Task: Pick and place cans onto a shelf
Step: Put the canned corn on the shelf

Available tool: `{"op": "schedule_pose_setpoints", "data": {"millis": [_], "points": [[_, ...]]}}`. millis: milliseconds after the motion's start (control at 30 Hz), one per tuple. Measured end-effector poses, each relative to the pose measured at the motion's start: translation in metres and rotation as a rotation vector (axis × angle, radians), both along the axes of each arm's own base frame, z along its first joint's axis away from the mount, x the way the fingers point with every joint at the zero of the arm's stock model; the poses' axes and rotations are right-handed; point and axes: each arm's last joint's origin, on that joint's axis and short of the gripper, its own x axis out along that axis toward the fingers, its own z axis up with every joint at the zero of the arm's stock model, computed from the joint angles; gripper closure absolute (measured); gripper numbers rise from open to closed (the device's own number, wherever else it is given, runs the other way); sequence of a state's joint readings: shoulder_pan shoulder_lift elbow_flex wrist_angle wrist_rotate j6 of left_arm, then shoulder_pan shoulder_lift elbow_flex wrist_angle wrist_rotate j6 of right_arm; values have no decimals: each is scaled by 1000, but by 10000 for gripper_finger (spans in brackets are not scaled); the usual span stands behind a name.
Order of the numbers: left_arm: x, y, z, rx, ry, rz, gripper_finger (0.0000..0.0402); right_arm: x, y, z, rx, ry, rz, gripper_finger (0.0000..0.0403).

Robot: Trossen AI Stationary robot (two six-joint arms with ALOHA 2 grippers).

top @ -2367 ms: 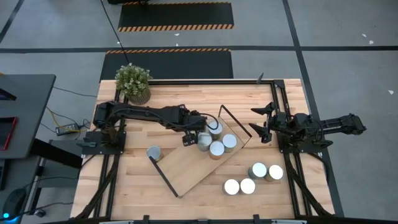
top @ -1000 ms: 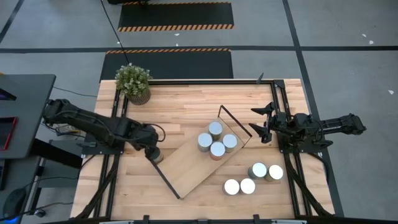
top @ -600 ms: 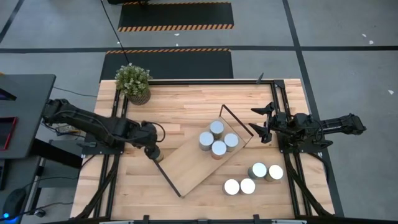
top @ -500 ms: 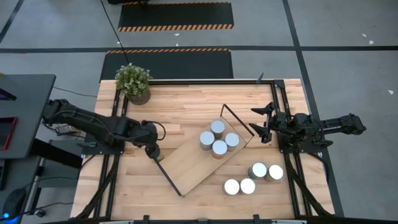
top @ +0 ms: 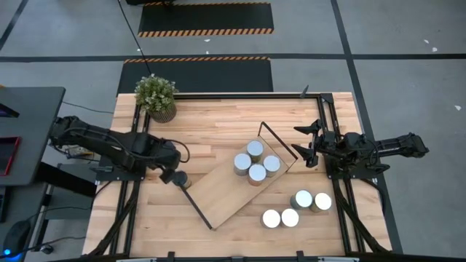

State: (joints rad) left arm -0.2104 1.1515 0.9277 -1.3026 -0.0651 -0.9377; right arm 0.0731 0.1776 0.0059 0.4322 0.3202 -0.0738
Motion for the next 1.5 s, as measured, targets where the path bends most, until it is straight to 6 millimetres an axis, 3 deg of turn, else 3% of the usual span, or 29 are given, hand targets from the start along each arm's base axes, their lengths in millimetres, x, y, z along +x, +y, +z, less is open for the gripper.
{"op": "schedule_pose_setpoints", "data": {"millis": [267, 533, 767, 1033, 1233, 1500], "points": [[1, -8, -24, 13, -31, -132, 25, 0, 0, 0, 0, 0, 0, 56], [-7, -17, -26, -36, -25, -83, 26, 0, 0, 0, 0, 0, 0, 56], [-10, -40, -27, -69, -94, -35, 26, 0, 0, 0, 0, 0, 0, 56], [-19, -59, -57, -101, -162, 41, 26, 0, 0, 0, 0, 0, 0, 56], [-26, -60, -75, -43, -200, 64, 26, 0, 0, 0, 0, 0, 0, 56], [-28, -53, -71, 45, -353, 97, 26, 0, 0, 0, 0, 0, 0, 56]]}}
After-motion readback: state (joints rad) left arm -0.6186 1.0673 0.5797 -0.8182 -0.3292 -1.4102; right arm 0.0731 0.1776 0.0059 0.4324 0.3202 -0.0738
